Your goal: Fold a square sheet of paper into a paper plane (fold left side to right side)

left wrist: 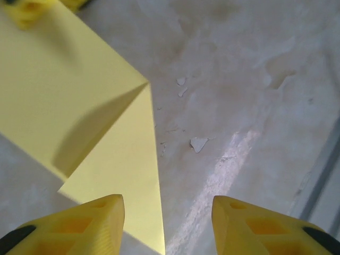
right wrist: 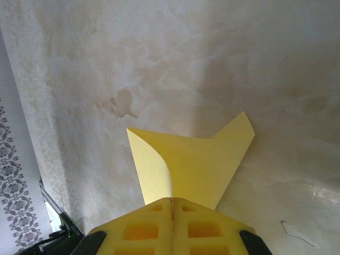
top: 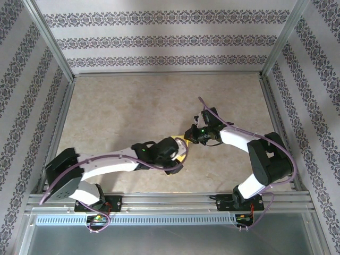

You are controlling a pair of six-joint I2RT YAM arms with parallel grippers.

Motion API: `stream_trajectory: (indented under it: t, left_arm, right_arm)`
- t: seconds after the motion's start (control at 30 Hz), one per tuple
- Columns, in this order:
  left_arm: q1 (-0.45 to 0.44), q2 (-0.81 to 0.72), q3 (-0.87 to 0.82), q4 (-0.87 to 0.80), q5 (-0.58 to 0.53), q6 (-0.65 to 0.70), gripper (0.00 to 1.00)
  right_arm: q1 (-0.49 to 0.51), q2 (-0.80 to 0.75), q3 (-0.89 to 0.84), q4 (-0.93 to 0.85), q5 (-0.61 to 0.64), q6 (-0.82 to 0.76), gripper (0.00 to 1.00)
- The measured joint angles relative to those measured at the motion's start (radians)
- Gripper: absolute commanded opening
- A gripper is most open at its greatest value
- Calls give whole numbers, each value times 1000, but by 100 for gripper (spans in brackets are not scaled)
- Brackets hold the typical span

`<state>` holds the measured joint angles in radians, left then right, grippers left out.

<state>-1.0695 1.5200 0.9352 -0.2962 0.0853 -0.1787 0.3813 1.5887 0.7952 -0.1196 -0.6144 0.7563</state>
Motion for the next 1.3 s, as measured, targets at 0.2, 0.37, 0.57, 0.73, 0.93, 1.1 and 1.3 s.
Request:
stream_trajectory:
  t: [0.2, 0.37, 0.57, 0.73, 0.93, 1.1, 1.3]
  left_arm:
    - [-35, 183, 127, -68, -96, 24, 51]
    - [-36, 230, 152, -114, -160, 31, 49]
    - [-36, 257, 152, -138, -192, 37, 36]
    - [-36, 259, 152, -138, -195, 37, 23]
    - [-36, 259, 151, -137, -195, 36, 11]
    - [-36, 259, 146, -135, -193, 31, 7]
    - [-12, 245, 127, -112, -117, 13, 3]
  right_arm:
    - [0, 20, 8, -18, 1, 6, 0]
    - [0, 23, 8, -23, 2, 8, 0]
    - [0, 24, 8, -23, 9, 8, 0]
    - [-6, 27, 8, -23, 23, 8, 0]
    - [-18, 34, 8, -32, 44, 7, 15]
    - [-74, -26, -4, -87, 87, -18, 31]
    - [-208, -236, -42, -187, 166, -95, 47]
